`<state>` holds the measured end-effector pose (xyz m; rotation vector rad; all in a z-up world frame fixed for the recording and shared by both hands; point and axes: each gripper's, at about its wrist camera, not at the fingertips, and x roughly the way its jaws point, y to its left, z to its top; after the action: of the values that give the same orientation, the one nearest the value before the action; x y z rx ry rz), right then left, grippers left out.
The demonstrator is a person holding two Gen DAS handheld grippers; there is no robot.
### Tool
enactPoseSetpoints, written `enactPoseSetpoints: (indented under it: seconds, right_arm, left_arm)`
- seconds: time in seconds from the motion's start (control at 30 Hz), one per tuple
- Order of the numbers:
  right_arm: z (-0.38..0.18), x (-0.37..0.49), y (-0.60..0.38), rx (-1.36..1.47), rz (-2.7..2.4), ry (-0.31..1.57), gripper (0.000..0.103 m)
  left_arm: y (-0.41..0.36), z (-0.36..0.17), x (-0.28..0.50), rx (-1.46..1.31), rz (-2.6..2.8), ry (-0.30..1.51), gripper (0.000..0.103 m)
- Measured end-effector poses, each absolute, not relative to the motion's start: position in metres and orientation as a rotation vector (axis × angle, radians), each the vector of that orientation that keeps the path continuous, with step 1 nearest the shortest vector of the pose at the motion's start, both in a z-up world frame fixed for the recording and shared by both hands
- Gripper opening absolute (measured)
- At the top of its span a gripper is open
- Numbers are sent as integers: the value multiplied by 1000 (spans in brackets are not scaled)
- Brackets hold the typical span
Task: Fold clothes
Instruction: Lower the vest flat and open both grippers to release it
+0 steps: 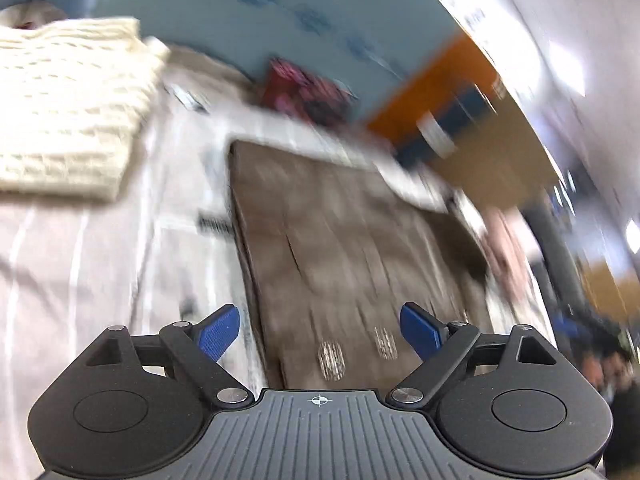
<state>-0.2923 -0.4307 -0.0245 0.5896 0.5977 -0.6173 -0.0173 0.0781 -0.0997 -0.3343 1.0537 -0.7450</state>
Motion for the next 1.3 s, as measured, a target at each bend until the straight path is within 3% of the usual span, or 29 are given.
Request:
enactPoseSetpoints:
  seconds: [0.1, 0.13, 0.17, 0.23, 0.27, 0.37, 0.43, 0.7, 0.8, 0.9, 1.0, 1.07, 1.3]
  right_arm:
    - [-32, -248, -441, 600, -568, 612, 50]
    - [-37, -234, -442, 604, -550, 620, 50]
    - [-41, -220, -444, 609, -532, 628, 50]
    - [-51, -196, -449, 614, -506, 649, 49]
    - [-57, -186, -451, 622, -502, 670, 48]
    - [-75, -164, -454, 635, -477, 733, 43]
    - [-83, -154, -452, 607, -466, 770, 41]
    - [-109, -119, -431, 275, -520, 886, 38]
    - [-122, -112, -419, 147, -521, 909, 38]
    - [-122, -115, -417, 125, -520, 891, 39]
    - [-108, -129, -415, 142, -515, 830, 47]
    - [-95, -141, -411, 140, -518, 776, 56]
    - [-67, -188, -384, 205, -344, 747, 68]
  left_arm:
    - [56, -114, -5, -344, -659, 1053, 82]
    - [47, -119, -5, -323, -636, 1054, 70]
    - [40, -123, -5, -298, -614, 1054, 51]
    - [28, -128, -8, -241, -575, 1052, 39]
    - [25, -129, -9, -216, -562, 1048, 27]
    - [25, -126, -16, -152, -550, 1031, 6]
    - [24, -124, -21, -110, -542, 1019, 4]
    - [19, -120, -30, 10, -512, 997, 6]
    - [21, -117, -33, -8, -495, 977, 15]
    - [32, -111, -38, -74, -475, 967, 30]
    - [43, -105, -50, -133, -489, 967, 46]
    - [49, -105, -61, -159, -504, 978, 63]
    - [41, -121, -102, -82, -553, 1022, 69]
